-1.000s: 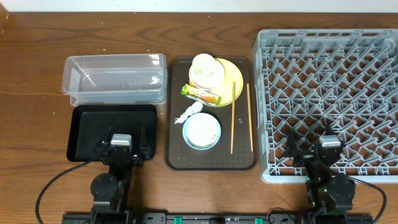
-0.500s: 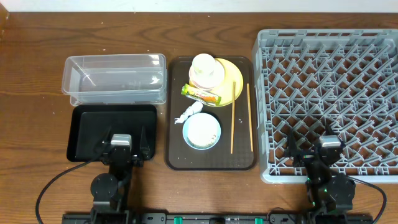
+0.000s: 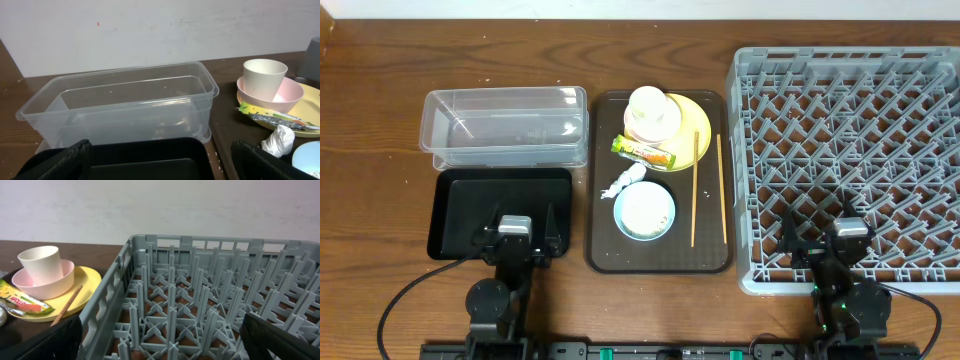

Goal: Sort waste into correct bins and load items into the dishwasher rack
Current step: 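Raise the left gripper from rest toward the brown tray, then move the left gripper over the crumpled white tissue and lower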

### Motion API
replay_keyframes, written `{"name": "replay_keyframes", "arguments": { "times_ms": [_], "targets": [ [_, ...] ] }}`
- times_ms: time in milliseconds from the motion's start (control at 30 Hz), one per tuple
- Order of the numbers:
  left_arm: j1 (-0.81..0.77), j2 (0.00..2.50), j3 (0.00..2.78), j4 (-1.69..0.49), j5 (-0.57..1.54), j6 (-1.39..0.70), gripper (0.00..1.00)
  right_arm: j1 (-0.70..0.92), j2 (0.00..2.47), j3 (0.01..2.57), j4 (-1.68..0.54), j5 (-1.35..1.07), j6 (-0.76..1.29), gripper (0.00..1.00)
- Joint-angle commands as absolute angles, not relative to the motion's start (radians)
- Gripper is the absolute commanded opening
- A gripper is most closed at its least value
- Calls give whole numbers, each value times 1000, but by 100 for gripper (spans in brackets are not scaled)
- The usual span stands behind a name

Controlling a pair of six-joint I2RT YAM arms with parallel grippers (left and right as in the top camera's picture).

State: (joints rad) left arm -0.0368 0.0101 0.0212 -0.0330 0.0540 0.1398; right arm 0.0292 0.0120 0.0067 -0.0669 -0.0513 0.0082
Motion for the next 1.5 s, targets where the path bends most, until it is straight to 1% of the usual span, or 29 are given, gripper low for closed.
{"name": "replay_keyframes", "arguments": {
  "times_ms": [0,200,233,533,600,700,833,967,1067,1267,1467],
  "targets": [
    [-41,4,4,-67,67,160,90,29,7,6,-71,-42,22,99],
    [-41,4,4,-66,68,160,91,29,7,6,-71,-42,22,99],
    [-41,4,4,-66,68,160,98,29,7,6,-71,-42,22,99],
    [-41,4,6,-57,80,140,98,29,7,6,-71,-42,22,99],
    [-41,4,15,-44,142,115,98,29,7,6,-71,-42,22,99],
    [-41,4,41,3,297,70,98,29,7,6,-71,-42,22,99],
    [-41,4,81,38,390,-129,98,29,7,6,-71,-42,22,99],
    [-41,4,139,3,497,-315,98,29,7,6,-71,-42,22,99],
    [-41,15,190,-38,553,-374,98,29,7,6,-71,-42,22,99],
    [-41,142,363,-158,596,-380,98,29,7,6,-71,-42,22,99],
    [-41,419,620,-353,668,-376,98,29,7,6,-71,-42,22,99]
  ]
}}
